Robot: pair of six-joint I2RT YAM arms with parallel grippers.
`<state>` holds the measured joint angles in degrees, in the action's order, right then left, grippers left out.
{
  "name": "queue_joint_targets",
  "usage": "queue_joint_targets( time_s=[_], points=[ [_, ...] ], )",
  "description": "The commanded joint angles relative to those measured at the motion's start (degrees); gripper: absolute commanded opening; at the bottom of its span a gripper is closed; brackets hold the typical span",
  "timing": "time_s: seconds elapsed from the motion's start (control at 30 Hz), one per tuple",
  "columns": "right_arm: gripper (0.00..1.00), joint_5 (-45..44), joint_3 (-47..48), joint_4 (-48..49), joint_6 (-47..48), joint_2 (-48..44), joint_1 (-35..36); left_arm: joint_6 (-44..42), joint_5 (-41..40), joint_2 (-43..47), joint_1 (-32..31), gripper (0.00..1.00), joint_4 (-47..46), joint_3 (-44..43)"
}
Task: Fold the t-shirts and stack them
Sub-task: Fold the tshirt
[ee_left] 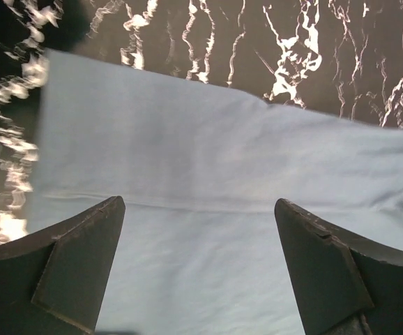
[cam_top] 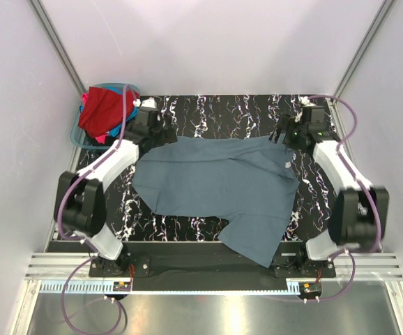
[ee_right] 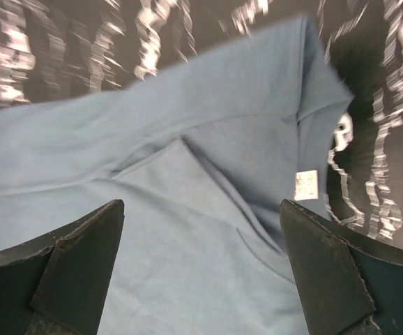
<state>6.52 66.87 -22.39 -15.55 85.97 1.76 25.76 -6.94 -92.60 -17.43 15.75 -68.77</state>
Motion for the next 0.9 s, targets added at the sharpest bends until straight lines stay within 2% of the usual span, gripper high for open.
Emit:
queue_joint_targets(
  time_s=[0.0, 0.07, 0.2, 0.47, 0.73, 0.87],
  points=[
    [1.00, 0.95, 4.65, -1.78, -4.13, 8.67, 0.00, 10.18, -3.78, -5.47, -1.20, 0.93, 4.72, -5.40],
    [0.98, 2.69, 6.95, -2.04, -4.66, 13.31, 0.00, 11.76, -4.13, -7.15, -2.42, 0.93, 5.87, -7.42],
    [0.89, 6.04, 12.13, -2.13, -5.37, 18.52, 1.66, 12.56, -4.75, -10.49, -3.66, 0.92, 6.84, -9.97],
    [0.72, 3.06, 16.62, -2.48, -2.21, 26.07, 5.88, 11.77, -4.31, -10.15, -4.01, 0.91, 7.37, -9.10],
    [0.70, -1.78, 17.94, -5.03, -1.33, 29.16, 6.94, 10.80, -4.49, -7.34, -4.01, 0.94, 7.28, -6.38],
    [0.66, -3.80, 19.34, -5.47, -0.27, 30.92, 8.43, 10.45, -4.22, -6.46, -4.10, 0.98, 7.37, -6.20]
  ],
)
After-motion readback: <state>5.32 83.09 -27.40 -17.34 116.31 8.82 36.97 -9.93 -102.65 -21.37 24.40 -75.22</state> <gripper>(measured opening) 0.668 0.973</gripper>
